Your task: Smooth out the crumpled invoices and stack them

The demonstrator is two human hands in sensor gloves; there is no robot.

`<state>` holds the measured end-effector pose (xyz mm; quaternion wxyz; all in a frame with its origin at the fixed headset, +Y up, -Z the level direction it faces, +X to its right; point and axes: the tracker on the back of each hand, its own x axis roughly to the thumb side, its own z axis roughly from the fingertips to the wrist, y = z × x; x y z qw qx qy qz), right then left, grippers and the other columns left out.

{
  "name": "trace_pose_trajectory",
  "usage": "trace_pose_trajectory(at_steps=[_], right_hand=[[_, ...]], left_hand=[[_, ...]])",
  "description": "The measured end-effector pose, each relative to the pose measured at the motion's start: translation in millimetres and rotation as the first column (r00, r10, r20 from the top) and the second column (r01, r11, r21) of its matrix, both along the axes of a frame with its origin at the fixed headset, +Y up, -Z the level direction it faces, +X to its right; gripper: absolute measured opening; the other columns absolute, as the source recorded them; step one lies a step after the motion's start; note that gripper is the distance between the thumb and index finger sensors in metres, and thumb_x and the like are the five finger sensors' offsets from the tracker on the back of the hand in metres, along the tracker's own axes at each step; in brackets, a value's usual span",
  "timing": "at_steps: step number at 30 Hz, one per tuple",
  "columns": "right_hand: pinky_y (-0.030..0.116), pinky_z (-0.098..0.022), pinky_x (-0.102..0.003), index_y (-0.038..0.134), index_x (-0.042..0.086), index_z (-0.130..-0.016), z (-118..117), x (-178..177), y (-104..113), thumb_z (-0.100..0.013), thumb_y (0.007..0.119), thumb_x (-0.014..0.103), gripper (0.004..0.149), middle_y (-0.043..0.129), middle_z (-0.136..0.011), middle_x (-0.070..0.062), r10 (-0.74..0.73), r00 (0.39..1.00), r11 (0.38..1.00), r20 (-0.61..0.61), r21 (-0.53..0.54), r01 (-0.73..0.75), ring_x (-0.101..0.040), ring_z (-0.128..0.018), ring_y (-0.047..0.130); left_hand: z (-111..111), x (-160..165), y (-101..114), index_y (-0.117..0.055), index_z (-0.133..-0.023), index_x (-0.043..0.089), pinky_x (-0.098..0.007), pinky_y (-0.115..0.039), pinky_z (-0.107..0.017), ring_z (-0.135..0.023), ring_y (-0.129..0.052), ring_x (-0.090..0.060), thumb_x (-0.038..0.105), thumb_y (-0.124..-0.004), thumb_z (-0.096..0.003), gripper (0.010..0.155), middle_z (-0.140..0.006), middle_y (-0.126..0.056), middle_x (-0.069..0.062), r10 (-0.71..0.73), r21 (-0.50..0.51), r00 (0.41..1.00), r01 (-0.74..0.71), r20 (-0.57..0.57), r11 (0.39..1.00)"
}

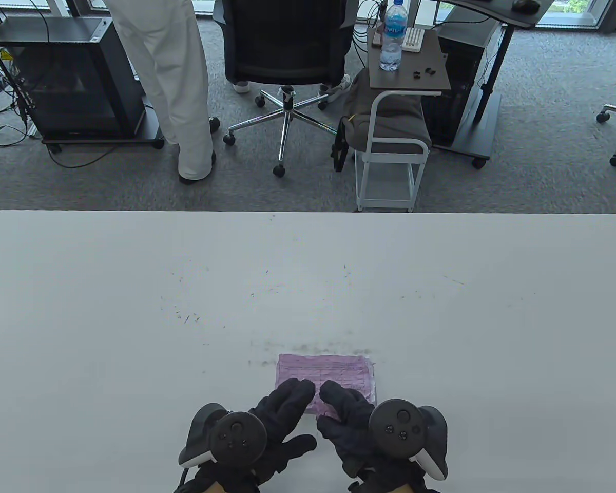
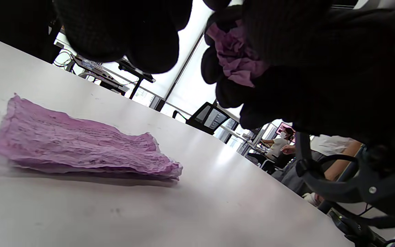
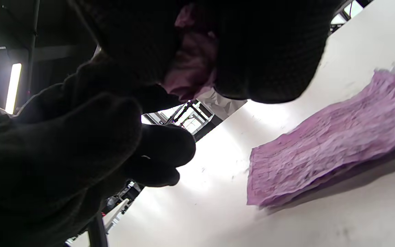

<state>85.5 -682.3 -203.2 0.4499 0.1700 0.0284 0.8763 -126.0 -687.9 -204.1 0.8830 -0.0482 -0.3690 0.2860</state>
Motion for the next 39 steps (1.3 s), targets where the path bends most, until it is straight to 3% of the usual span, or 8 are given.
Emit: trace_pose_trajectory(at_steps=[5, 12, 17, 24, 30, 34, 37, 39], right_hand=[[0.096, -0.033, -0.029, 0.064, 0.003, -0.095, 2, 4, -7, -0.046, 0.089, 0.031, 0.062, 0.079, -0.083, -0.031, -0.154, 0.986, 0.987, 0.062, -0.040, 0.157, -0.031, -0.054, 0.100], [0.097, -0.018, -0.022, 0.073, -0.001, -0.087, 6, 3, -6, -0.049, 0.080, 0.040, 0.055, 0.091, -0.067, -0.029, -0.131, 0.991, 0.991, 0.015, 0.011, 0.131, -0.022, -0.037, 0.106], [0.097, -0.027, -0.030, 0.066, -0.003, -0.092, 4, 3, -10, -0.051, 0.081, 0.031, 0.056, 0.085, -0.076, -0.033, -0.267, 0.961, 0.964, -0.074, -0.033, 0.265, -0.029, -0.048, 0.103], [0.094, -0.022, -0.032, 0.073, 0.004, -0.086, 9, 2, 2, -0.048, 0.083, 0.023, 0.044, 0.092, -0.066, -0.023, -0.042, 0.999, 0.982, -0.014, 0.183, 0.044, -0.021, -0.038, 0.102], [0.093, -0.022, -0.032, 0.074, 0.006, -0.086, 10, 4, 3, -0.048, 0.082, 0.024, 0.043, 0.093, -0.065, -0.022, 0.019, 1.000, 0.973, 0.024, 0.230, -0.024, -0.021, -0.038, 0.102], [0.094, -0.023, -0.034, 0.074, 0.008, -0.086, 9, 6, 1, -0.048, 0.082, 0.025, 0.043, 0.093, -0.067, -0.021, -0.045, 0.999, 0.977, 0.019, 0.208, 0.040, -0.023, -0.039, 0.103], [0.093, -0.024, -0.036, 0.074, 0.008, -0.087, 7, 4, -5, -0.049, 0.081, 0.024, 0.041, 0.093, -0.068, -0.023, -0.144, 0.988, 0.979, -0.046, 0.137, 0.149, -0.026, -0.040, 0.103], [0.093, -0.024, -0.036, 0.074, 0.009, -0.087, 7, 5, -6, -0.049, 0.081, 0.025, 0.041, 0.093, -0.068, -0.022, -0.157, 0.987, 0.978, -0.023, 0.136, 0.159, -0.027, -0.040, 0.102]], left_hand=[[6, 7, 2, -0.028, -0.114, 0.018, -0.049, -0.079, -0.055, -0.079, -0.086, -0.036, 0.040, -0.081, -0.0540, 0.083, -0.109, -0.047, -0.022, 0.057, 0.005, 0.998, -0.057, 0.029, 0.998], [6, 4, 2, -0.054, -0.109, 0.014, -0.045, -0.085, -0.050, -0.065, -0.096, -0.026, 0.031, -0.080, -0.0544, 0.063, -0.097, -0.068, -0.020, 0.145, 0.019, 0.989, -0.145, -0.037, 0.989], [2, -7, 2, -0.063, -0.106, 0.012, -0.044, -0.088, -0.049, -0.060, -0.100, -0.025, 0.022, -0.076, -0.0554, 0.053, -0.094, -0.072, -0.020, 0.293, -0.062, 0.951, -0.300, -0.102, 0.952], [1, -9, -2, -0.064, -0.105, 0.011, -0.044, -0.089, -0.050, -0.058, -0.100, -0.021, 0.017, -0.078, -0.0549, 0.052, -0.091, -0.074, -0.020, 0.282, -0.084, 0.951, -0.294, -0.129, 0.952], [0, -14, -2, -0.075, -0.097, 0.005, -0.046, -0.090, -0.042, -0.042, -0.102, -0.017, 0.022, -0.074, -0.0566, 0.043, -0.076, -0.086, -0.018, 0.251, -0.048, 0.953, -0.263, -0.172, 0.964], [-1, -19, -5, -0.069, -0.098, 0.007, -0.049, -0.087, -0.048, -0.054, -0.102, -0.024, 0.025, -0.069, -0.0585, 0.043, -0.085, -0.080, -0.017, 0.265, -0.057, 0.944, -0.281, -0.198, 0.958], [-4, -15, -13, -0.041, -0.112, 0.010, -0.057, -0.078, -0.058, -0.082, -0.089, -0.040, 0.039, -0.069, -0.0591, 0.067, -0.106, -0.052, -0.026, 0.393, -0.260, 0.912, -0.410, -0.118, 0.874], [-5, -10, -16, -0.039, -0.113, 0.009, -0.055, -0.080, -0.057, -0.075, -0.093, -0.037, 0.034, -0.076, -0.0577, 0.071, -0.105, -0.056, -0.026, 0.495, -0.382, 0.865, -0.488, -0.085, 0.785]])
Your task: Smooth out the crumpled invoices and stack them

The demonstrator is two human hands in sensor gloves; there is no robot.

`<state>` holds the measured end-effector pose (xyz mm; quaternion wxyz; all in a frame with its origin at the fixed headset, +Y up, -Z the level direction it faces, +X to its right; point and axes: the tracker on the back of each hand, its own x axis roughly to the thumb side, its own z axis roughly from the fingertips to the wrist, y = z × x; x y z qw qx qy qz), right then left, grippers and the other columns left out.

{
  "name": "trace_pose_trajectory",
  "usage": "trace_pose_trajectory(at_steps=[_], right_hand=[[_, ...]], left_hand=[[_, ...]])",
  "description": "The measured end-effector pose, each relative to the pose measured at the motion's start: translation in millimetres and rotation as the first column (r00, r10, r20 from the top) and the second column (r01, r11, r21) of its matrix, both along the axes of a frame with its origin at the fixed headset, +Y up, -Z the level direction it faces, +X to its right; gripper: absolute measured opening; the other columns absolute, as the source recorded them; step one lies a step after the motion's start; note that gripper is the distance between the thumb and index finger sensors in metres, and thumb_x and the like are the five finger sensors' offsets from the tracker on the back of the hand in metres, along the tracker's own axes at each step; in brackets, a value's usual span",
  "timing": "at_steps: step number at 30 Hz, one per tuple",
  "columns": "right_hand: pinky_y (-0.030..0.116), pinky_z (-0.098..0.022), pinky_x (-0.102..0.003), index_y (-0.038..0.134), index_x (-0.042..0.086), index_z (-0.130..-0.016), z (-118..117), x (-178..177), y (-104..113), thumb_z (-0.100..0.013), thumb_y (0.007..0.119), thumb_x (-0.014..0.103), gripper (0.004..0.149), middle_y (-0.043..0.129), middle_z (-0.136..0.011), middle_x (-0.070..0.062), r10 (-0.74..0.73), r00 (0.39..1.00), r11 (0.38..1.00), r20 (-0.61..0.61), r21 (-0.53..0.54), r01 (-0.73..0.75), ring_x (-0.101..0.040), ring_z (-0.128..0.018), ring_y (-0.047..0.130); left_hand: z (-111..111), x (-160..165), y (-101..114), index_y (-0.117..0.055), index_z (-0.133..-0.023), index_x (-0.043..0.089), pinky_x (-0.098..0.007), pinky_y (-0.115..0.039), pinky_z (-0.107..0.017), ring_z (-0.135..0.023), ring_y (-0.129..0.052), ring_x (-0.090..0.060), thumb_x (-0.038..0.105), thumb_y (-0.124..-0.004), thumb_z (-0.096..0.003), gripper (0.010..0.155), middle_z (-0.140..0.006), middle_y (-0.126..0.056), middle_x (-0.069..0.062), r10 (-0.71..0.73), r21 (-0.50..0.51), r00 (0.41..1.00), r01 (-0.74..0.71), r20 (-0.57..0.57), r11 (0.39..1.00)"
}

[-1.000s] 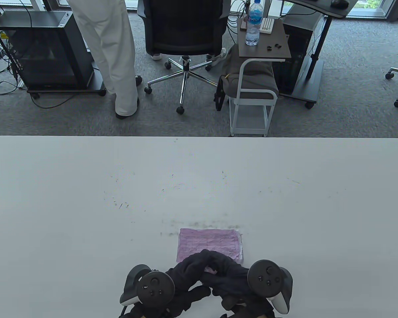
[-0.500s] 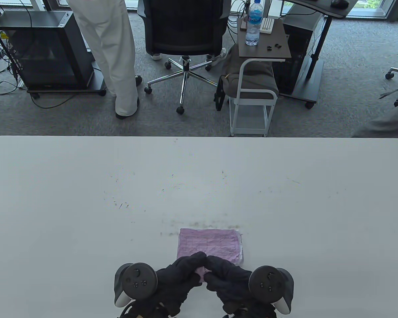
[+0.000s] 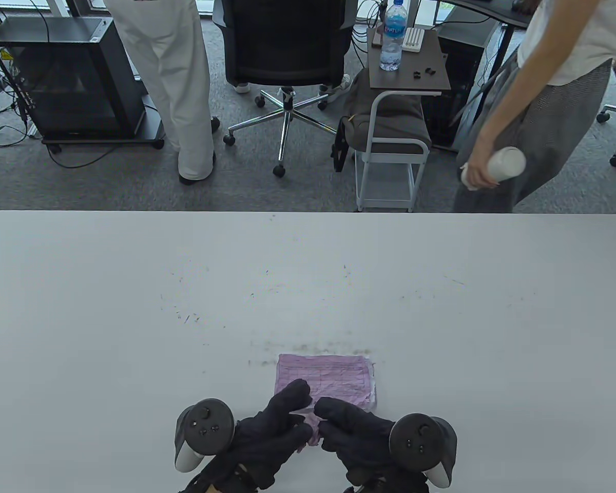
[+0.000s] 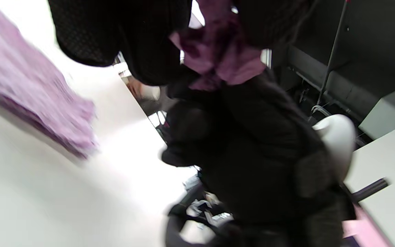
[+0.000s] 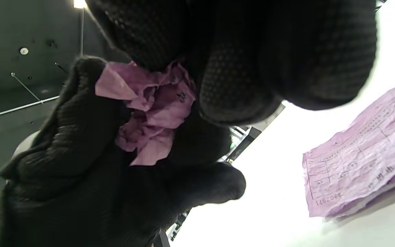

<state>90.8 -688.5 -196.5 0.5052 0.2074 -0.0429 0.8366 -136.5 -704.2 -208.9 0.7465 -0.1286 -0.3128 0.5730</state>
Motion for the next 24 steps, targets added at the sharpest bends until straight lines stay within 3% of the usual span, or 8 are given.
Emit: trace_pose_trajectory(at_steps=[1, 4, 14, 19, 20, 22, 24], right_hand=[[0.093, -0.024, -0.036, 0.074, 0.008, -0.087, 0, 1, 1, -0.049, 0.081, 0.025, 0.041, 0.093, -0.067, -0.022, 0.019, 1.000, 1.000, 0.013, 0.012, -0.019, -0.026, -0.040, 0.102], [0.093, -0.023, -0.036, 0.075, 0.009, -0.086, 0, 3, 2, -0.049, 0.081, 0.026, 0.041, 0.094, -0.067, -0.020, 0.068, 0.997, 0.997, 0.040, 0.042, -0.070, -0.025, -0.039, 0.102], [0.093, -0.027, -0.038, 0.074, 0.010, -0.087, -8, 23, 0, -0.050, 0.079, 0.025, 0.040, 0.091, -0.072, -0.023, 0.017, 0.998, 0.999, 0.063, -0.030, -0.015, -0.029, -0.045, 0.102], [0.090, -0.036, -0.044, 0.067, 0.013, -0.092, -13, 30, -6, -0.055, 0.074, 0.027, 0.040, 0.079, -0.088, -0.031, -0.113, 0.993, 0.988, -0.023, -0.106, 0.110, -0.039, -0.062, 0.095], [0.088, -0.040, -0.048, 0.061, 0.012, -0.096, -14, 30, -7, -0.057, 0.070, 0.032, 0.045, 0.072, -0.094, -0.033, -0.140, 0.989, 0.984, -0.055, -0.115, 0.133, -0.043, -0.068, 0.091], [0.079, -0.048, -0.057, 0.044, 0.013, -0.105, -13, 26, -7, -0.054, 0.073, 0.048, 0.069, 0.050, -0.106, -0.036, -0.178, 0.969, 0.981, -0.171, -0.109, 0.161, -0.052, -0.081, 0.074], [0.070, -0.056, -0.062, 0.026, 0.017, -0.109, -11, 20, -4, -0.047, 0.076, 0.057, 0.089, 0.026, -0.110, -0.036, -0.088, 0.963, 0.995, -0.256, -0.063, 0.074, -0.056, -0.090, 0.057]], left_hand=[[0, 1, 0, -0.050, -0.111, 0.008, -0.054, -0.081, -0.056, -0.072, -0.095, -0.035, 0.029, -0.078, -0.0572, 0.064, -0.100, -0.064, -0.027, 0.008, -0.010, 1.000, -0.008, -0.014, 1.000], [0, 0, 5, -0.058, -0.108, 0.008, -0.048, -0.087, -0.052, -0.057, -0.101, -0.024, 0.025, -0.081, -0.0550, 0.060, -0.090, -0.078, -0.018, -0.122, 0.107, 0.989, 0.131, -0.084, 0.986], [-5, -6, -4, -0.057, -0.108, 0.007, -0.053, -0.083, -0.055, -0.060, -0.098, -0.028, 0.018, -0.081, -0.0548, 0.059, -0.093, -0.072, -0.020, -0.145, -0.002, 0.987, 0.145, -0.065, 0.989], [-4, -8, -3, -0.061, -0.107, 0.006, -0.050, -0.085, -0.052, -0.053, -0.098, -0.022, 0.020, -0.076, -0.0567, 0.054, -0.088, -0.076, -0.020, -0.141, 0.009, 0.985, 0.142, -0.103, 0.990], [-4, -9, -3, -0.061, -0.106, 0.006, -0.049, -0.085, -0.051, -0.051, -0.098, -0.021, 0.021, -0.076, -0.0572, 0.053, -0.087, -0.076, -0.020, -0.131, 0.009, 0.985, 0.132, -0.112, 0.991], [-4, -10, -4, -0.064, -0.105, 0.005, -0.048, -0.087, -0.049, -0.045, -0.099, -0.018, 0.024, -0.072, -0.0584, 0.051, -0.082, -0.081, -0.020, -0.108, -0.022, 0.987, 0.106, -0.120, 0.994], [-4, -10, -6, -0.065, -0.104, 0.004, -0.048, -0.088, -0.047, -0.041, -0.100, -0.018, 0.024, -0.070, -0.0592, 0.049, -0.078, -0.084, -0.019, -0.087, -0.056, 0.989, 0.081, -0.123, 0.995]])
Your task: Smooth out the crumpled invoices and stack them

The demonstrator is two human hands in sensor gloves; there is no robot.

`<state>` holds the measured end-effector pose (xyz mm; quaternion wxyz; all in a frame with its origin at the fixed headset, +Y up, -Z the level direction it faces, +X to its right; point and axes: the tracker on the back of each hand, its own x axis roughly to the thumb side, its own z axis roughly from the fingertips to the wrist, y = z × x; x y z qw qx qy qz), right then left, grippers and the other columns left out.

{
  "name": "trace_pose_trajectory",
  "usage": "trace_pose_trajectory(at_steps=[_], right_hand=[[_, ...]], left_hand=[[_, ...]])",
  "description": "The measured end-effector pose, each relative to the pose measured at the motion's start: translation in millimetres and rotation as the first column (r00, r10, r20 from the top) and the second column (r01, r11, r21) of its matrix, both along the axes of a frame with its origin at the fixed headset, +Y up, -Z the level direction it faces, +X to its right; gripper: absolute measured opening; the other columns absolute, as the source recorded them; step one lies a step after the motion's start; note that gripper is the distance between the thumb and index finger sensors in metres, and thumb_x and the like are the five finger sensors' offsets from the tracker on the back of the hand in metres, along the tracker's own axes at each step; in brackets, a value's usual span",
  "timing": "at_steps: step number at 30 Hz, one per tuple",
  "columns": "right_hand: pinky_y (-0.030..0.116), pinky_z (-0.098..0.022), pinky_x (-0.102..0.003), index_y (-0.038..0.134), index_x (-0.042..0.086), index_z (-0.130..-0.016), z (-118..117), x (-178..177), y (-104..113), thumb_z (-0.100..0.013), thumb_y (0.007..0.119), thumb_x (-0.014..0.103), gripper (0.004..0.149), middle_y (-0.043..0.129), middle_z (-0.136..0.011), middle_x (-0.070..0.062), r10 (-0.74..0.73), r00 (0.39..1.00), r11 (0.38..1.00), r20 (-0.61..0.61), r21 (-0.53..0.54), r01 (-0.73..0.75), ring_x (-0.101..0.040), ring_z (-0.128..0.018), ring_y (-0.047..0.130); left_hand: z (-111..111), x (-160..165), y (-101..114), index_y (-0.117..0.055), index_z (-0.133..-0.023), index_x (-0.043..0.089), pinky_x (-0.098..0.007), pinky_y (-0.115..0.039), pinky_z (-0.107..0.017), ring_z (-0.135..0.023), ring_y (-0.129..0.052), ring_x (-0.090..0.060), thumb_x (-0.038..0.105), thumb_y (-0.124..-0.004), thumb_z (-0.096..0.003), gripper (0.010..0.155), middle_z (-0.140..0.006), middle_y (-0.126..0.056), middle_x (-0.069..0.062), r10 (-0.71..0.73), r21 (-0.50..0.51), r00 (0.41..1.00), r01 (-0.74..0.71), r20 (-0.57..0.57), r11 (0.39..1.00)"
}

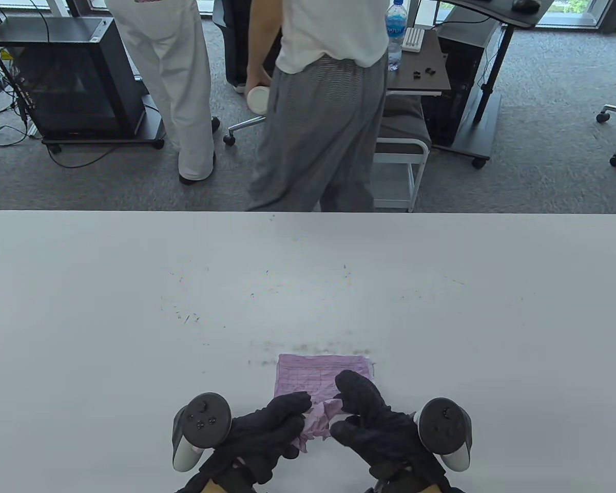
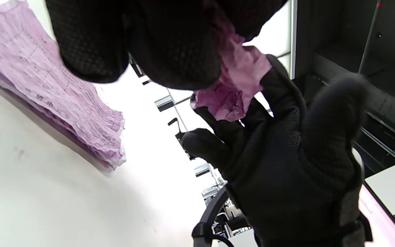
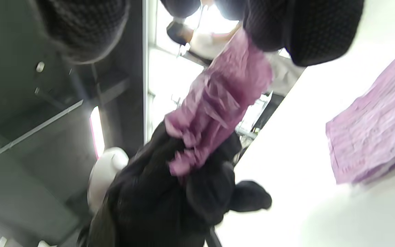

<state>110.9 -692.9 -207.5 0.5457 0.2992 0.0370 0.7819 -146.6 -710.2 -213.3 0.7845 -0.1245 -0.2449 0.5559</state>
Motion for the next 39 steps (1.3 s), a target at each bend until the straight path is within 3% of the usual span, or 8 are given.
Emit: trace_pose_trajectory(at_steps=[5, 8, 11, 17, 23, 28, 32, 39], right_hand=[[0.069, -0.058, -0.062, 0.027, 0.020, -0.108, 11, -24, 8, -0.043, 0.083, 0.053, 0.092, 0.025, -0.110, -0.033, 0.324, 0.946, 0.917, 0.034, 0.233, -0.322, -0.054, -0.092, 0.053], [0.079, -0.052, -0.055, 0.054, 0.014, -0.101, 14, -32, 8, -0.047, 0.084, 0.040, 0.067, 0.059, -0.104, -0.028, 0.373, 0.907, 0.849, 0.195, 0.322, -0.419, -0.044, -0.084, 0.075], [0.083, -0.048, -0.053, 0.073, 0.016, -0.088, 11, -28, 7, -0.050, 0.079, 0.030, 0.040, 0.077, -0.094, -0.024, 0.292, 0.933, 0.894, 0.209, 0.286, -0.344, -0.040, -0.073, 0.088], [0.090, -0.039, -0.049, 0.067, 0.011, -0.090, 3, -11, 3, -0.051, 0.078, 0.025, 0.042, 0.090, -0.077, -0.023, 0.200, 0.956, 0.956, 0.214, 0.170, -0.238, -0.034, -0.054, 0.100], [0.090, -0.035, -0.044, 0.066, 0.013, -0.090, 5, -18, 5, -0.051, 0.082, 0.026, 0.045, 0.093, -0.068, -0.013, 0.291, 0.933, 0.920, 0.211, 0.205, -0.334, -0.025, -0.045, 0.099], [0.090, -0.034, -0.044, 0.066, 0.011, -0.091, 10, -26, 10, -0.050, 0.085, 0.027, 0.048, 0.093, -0.066, -0.013, 0.311, 0.932, 0.907, 0.186, 0.235, -0.350, -0.024, -0.043, 0.099], [0.090, -0.035, -0.044, 0.065, 0.011, -0.093, 11, -20, 15, -0.049, 0.084, 0.026, 0.050, 0.094, -0.066, -0.012, 0.376, 0.900, 0.869, 0.221, 0.252, -0.425, -0.024, -0.044, 0.099], [0.089, -0.037, -0.046, 0.065, 0.011, -0.094, 2, -11, 7, -0.050, 0.083, 0.025, 0.050, 0.093, -0.069, -0.012, 0.501, 0.839, 0.824, 0.213, 0.181, -0.537, -0.025, -0.046, 0.098]], left_hand=[[-1, 1, -4, -0.065, -0.103, 0.003, -0.048, -0.089, -0.046, -0.036, -0.101, -0.017, 0.023, -0.066, -0.0598, 0.048, -0.075, -0.087, -0.018, -0.005, -0.028, 1.000, 0.005, -0.010, 1.000], [-2, 3, -6, -0.064, -0.103, 0.004, -0.048, -0.088, -0.045, -0.034, -0.100, -0.017, 0.024, -0.065, -0.0602, 0.048, -0.073, -0.088, -0.016, 0.005, -0.053, 0.999, -0.003, 0.035, 0.999], [-3, 3, -7, -0.065, -0.103, 0.003, -0.049, -0.087, -0.046, -0.033, -0.099, -0.019, 0.024, -0.066, -0.0602, 0.047, -0.072, -0.088, -0.017, -0.018, -0.048, 0.998, 0.020, 0.060, 0.999], [-7, -1, -10, -0.068, -0.103, 0.007, -0.052, -0.084, -0.049, -0.039, -0.099, -0.023, 0.026, -0.067, -0.0603, 0.047, -0.075, -0.087, -0.017, -0.077, -0.046, 0.996, 0.080, 0.050, 0.996], [-5, -5, -8, -0.045, -0.115, 0.009, -0.073, -0.056, -0.065, -0.097, -0.055, -0.062, 0.061, -0.072, -0.0519, 0.087, -0.116, -0.034, -0.022, -0.045, -0.016, 0.995, 0.046, 0.092, 0.999], [4, 14, 11, -0.065, -0.105, 0.008, -0.068, -0.068, -0.060, -0.086, -0.085, -0.048, 0.047, -0.087, -0.0502, 0.071, -0.099, -0.075, -0.018, -0.343, 0.236, 0.938, 0.322, 0.057, 0.917], [0, 15, 2, -0.071, -0.103, 0.009, -0.066, -0.072, -0.057, -0.068, -0.098, -0.039, 0.028, -0.087, -0.0538, 0.055, -0.081, -0.089, -0.010, -0.371, 0.111, 0.919, 0.358, 0.133, 0.927], [-9, -4, -7, -0.082, -0.094, 0.010, -0.066, -0.076, -0.054, -0.066, -0.100, -0.041, 0.027, -0.089, -0.0536, 0.044, -0.080, -0.091, -0.012, -0.406, 0.003, 0.910, 0.407, 0.083, 0.913]])
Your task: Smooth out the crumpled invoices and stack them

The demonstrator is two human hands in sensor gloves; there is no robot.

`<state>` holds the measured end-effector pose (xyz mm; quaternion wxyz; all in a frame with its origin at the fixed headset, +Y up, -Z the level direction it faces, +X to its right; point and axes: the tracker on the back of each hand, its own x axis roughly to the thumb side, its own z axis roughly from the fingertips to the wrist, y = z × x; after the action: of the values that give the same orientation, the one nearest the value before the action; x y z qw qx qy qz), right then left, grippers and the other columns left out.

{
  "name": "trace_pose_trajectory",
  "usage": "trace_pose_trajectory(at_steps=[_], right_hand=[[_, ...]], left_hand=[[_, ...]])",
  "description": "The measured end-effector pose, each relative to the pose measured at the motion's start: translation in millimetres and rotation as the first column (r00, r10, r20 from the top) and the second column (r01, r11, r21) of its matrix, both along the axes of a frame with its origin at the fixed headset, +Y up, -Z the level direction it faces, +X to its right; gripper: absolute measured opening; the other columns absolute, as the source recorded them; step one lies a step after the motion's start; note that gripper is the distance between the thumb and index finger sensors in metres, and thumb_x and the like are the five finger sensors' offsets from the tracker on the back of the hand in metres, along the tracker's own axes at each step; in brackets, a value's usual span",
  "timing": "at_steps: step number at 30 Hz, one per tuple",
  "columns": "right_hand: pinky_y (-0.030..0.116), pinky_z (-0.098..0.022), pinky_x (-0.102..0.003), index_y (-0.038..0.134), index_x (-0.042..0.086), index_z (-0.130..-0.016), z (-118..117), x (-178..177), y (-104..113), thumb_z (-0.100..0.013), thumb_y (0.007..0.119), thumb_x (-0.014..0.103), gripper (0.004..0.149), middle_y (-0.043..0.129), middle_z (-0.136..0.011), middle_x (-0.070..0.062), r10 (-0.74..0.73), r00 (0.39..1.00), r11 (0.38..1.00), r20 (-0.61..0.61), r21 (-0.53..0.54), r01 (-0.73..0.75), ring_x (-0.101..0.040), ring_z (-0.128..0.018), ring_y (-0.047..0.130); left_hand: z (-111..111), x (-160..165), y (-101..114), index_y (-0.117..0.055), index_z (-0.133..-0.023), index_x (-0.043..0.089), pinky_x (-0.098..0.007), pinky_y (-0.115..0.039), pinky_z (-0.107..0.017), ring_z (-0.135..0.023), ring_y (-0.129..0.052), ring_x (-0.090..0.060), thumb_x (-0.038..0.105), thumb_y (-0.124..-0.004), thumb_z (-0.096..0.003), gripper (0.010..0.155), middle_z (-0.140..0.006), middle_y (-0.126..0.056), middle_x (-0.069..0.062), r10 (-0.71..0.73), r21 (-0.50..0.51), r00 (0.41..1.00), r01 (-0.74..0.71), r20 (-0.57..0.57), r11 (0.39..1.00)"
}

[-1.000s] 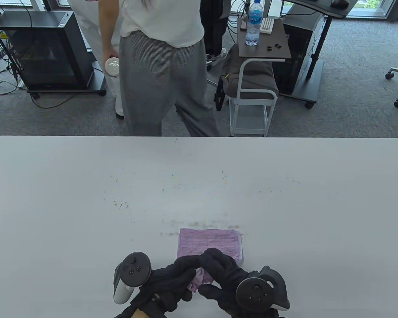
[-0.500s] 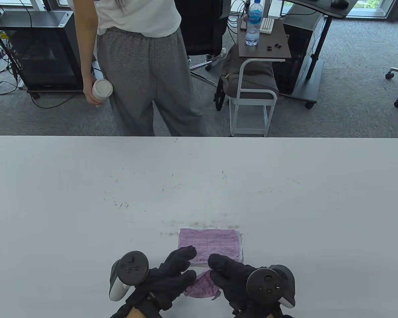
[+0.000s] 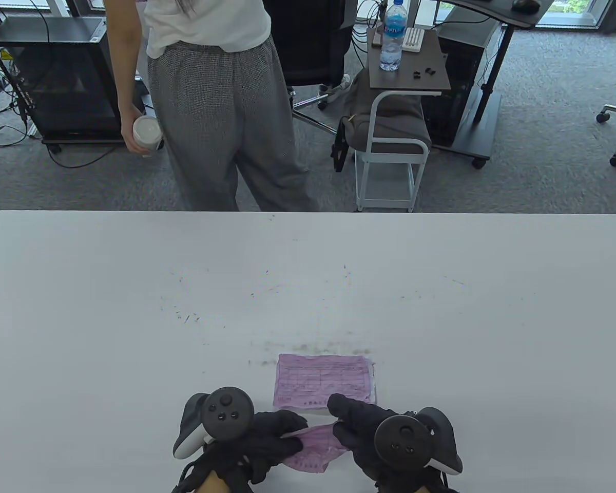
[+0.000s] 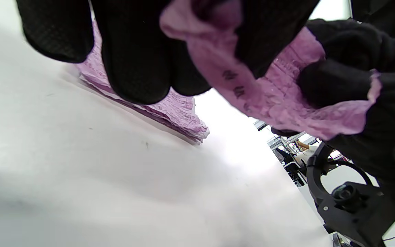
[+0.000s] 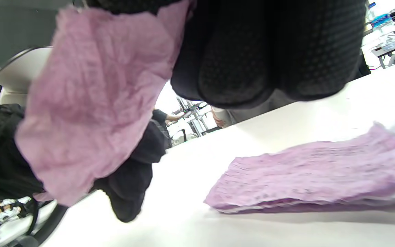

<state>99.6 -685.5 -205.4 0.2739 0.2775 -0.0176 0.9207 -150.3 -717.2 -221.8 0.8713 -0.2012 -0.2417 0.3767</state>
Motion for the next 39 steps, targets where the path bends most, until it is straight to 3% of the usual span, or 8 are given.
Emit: trace_pose_trajectory(at_steps=[4, 7, 10, 15, 26, 34, 36, 39], right_hand=[[0.081, -0.048, -0.054, 0.052, 0.011, -0.102, -3, -1, -7, -0.049, 0.085, 0.035, 0.067, 0.073, -0.093, -0.022, 0.101, 0.995, 0.991, -0.005, -0.084, -0.101, -0.038, -0.070, 0.086], [0.076, -0.053, -0.057, 0.043, 0.012, -0.106, 3, -7, 1, -0.042, 0.081, 0.055, 0.086, 0.050, -0.106, -0.030, 0.106, 0.993, 0.994, -0.046, 0.030, -0.105, -0.048, -0.084, 0.070], [0.075, -0.054, -0.059, 0.043, 0.012, -0.106, 12, -25, 2, -0.041, 0.082, 0.056, 0.087, 0.052, -0.106, -0.031, 0.129, 0.983, 0.991, -0.129, 0.056, -0.123, -0.048, -0.085, 0.070], [0.091, -0.036, -0.043, 0.076, 0.014, -0.087, 14, -39, -2, -0.048, 0.083, 0.030, 0.042, 0.097, -0.064, -0.010, 0.108, 0.991, 0.982, -0.082, 0.163, -0.094, -0.021, -0.042, 0.101], [0.090, -0.026, -0.039, 0.075, 0.009, -0.086, -8, 6, -14, -0.052, 0.078, 0.030, 0.040, 0.097, -0.049, -0.005, -0.271, 0.949, 0.952, 0.160, -0.102, 0.289, -0.015, -0.027, 0.096], [0.089, -0.026, -0.039, 0.074, 0.007, -0.085, -15, 19, -24, -0.052, 0.077, 0.029, 0.040, 0.095, -0.047, -0.005, -0.385, 0.892, 0.885, 0.237, -0.180, 0.429, -0.015, -0.026, 0.095], [0.088, -0.032, -0.044, 0.073, 0.009, -0.087, -16, 18, -26, -0.053, 0.077, 0.031, 0.040, 0.095, -0.056, -0.007, -0.335, 0.921, 0.906, 0.197, -0.200, 0.372, -0.020, -0.035, 0.097], [0.077, -0.049, -0.056, 0.045, 0.010, -0.104, -16, 13, -27, -0.050, 0.078, 0.050, 0.075, 0.060, -0.101, -0.027, -0.221, 0.974, 0.937, 0.055, -0.264, 0.227, -0.045, -0.077, 0.076]], left_hand=[[1, -1, 5, -0.082, -0.093, 0.007, -0.063, -0.078, -0.051, -0.061, -0.102, -0.041, 0.027, -0.088, -0.0535, 0.044, -0.076, -0.093, -0.014, -0.009, 0.061, 1.000, 0.011, -0.030, 0.998], [6, 9, 9, -0.082, -0.092, 0.006, -0.061, -0.080, -0.050, -0.056, -0.103, -0.038, 0.026, -0.088, -0.0534, 0.044, -0.073, -0.094, -0.014, -0.079, 0.095, 0.997, 0.079, -0.002, 0.992], [9, 19, 10, -0.082, -0.092, 0.006, -0.060, -0.081, -0.049, -0.056, -0.104, -0.037, 0.027, -0.087, -0.0536, 0.044, -0.072, -0.094, -0.013, -0.076, 0.081, 0.997, 0.074, 0.031, 0.994], [6, 14, 4, -0.061, -0.105, 0.003, -0.059, -0.081, -0.051, -0.060, -0.103, -0.035, 0.025, -0.088, -0.0534, 0.062, -0.081, -0.088, -0.013, -0.009, -0.002, 1.000, 0.009, 0.009, 1.000], [1, -7, 3, -0.066, -0.102, 0.004, -0.052, -0.084, -0.049, -0.044, -0.105, -0.020, 0.026, -0.088, -0.0518, 0.060, -0.077, -0.090, -0.011, 0.210, 0.141, 0.957, -0.184, -0.202, 0.973], [-2, -15, -6, -0.080, -0.092, 0.007, -0.051, -0.084, -0.049, -0.032, -0.104, -0.017, 0.033, -0.078, -0.0574, 0.043, -0.063, -0.095, -0.007, 0.342, 0.077, 0.909, -0.334, -0.239, 0.940], [-1, -13, -4, -0.080, -0.091, 0.005, -0.052, -0.083, -0.049, -0.032, -0.103, -0.018, 0.033, -0.077, -0.0581, 0.043, -0.062, -0.094, -0.007, 0.326, 0.081, 0.921, -0.316, -0.212, 0.945], [2, -8, 2, -0.081, -0.088, 0.005, -0.051, -0.084, -0.047, -0.029, -0.103, -0.016, 0.034, -0.075, -0.0578, 0.043, -0.059, -0.095, -0.006, 0.205, 0.161, 0.967, -0.181, -0.149, 0.970]])
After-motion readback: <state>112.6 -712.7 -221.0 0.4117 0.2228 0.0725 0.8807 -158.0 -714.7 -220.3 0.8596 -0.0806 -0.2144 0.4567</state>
